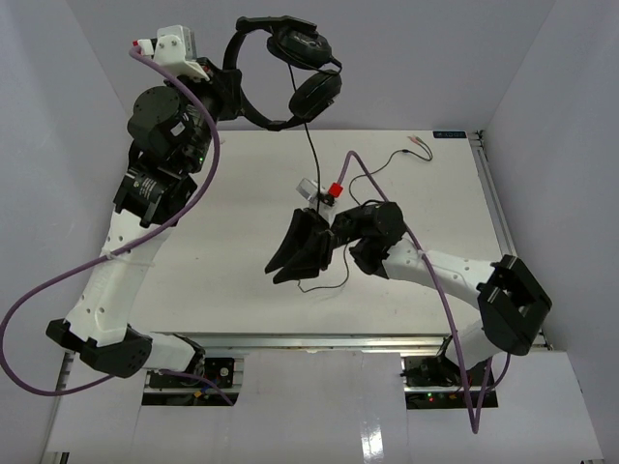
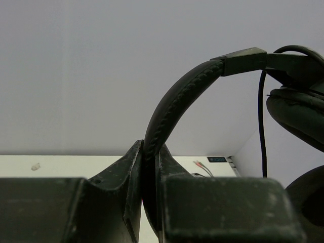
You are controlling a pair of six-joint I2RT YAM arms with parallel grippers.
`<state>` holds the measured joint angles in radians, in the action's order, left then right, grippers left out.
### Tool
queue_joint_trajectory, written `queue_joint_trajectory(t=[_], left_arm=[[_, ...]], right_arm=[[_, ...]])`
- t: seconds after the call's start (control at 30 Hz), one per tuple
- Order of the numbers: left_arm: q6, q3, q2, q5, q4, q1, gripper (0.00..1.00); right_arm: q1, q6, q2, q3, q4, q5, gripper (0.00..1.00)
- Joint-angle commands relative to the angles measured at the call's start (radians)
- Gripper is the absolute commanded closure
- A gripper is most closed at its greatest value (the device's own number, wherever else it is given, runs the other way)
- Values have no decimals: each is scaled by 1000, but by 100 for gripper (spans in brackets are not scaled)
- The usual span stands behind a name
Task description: Wrap the headphones
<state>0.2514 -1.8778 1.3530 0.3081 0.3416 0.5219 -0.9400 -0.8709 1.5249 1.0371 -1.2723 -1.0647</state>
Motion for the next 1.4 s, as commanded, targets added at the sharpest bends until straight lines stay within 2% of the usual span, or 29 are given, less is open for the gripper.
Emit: queue_joint_trajectory(t=[0.0, 0.13, 0.27, 0.43, 0.67, 0.77, 0.9, 0.97, 1.03, 1.17, 1.37], left_arm=[[-64, -35, 56, 113, -70, -5, 100], [-6, -37, 83, 88, -97, -29, 100], [43, -31, 84, 59, -119, -36, 100], [67, 10, 34, 40, -156, -36, 100], [25, 43, -25, 94, -209, -37, 100], [6, 85, -44, 117, -241, -37, 100], [-36, 110, -26, 153, -268, -39, 100], [-39, 118, -7, 155, -278, -46, 100], [-25, 120, 14, 146, -290, -53, 100], [8, 105, 41, 129, -289, -54, 100], [11, 102, 31, 103, -274, -54, 100]], right_arm=[[59, 368, -75, -60, 288, -42, 65], [76, 704, -98, -21, 784, 59, 67], [79, 737, -95, -41, 877, 70, 67], [134, 514, -42, -90, 705, 62, 68], [247, 232, -1, -133, 453, 83, 70], [291, 270, -37, -135, 479, 78, 72], [303, 467, -143, -113, 722, 101, 73], [303, 516, -172, -128, 742, 100, 73], [303, 518, -205, -139, 735, 80, 74], [303, 447, -229, -166, 621, 29, 74], [303, 327, -189, -140, 443, 6, 75]])
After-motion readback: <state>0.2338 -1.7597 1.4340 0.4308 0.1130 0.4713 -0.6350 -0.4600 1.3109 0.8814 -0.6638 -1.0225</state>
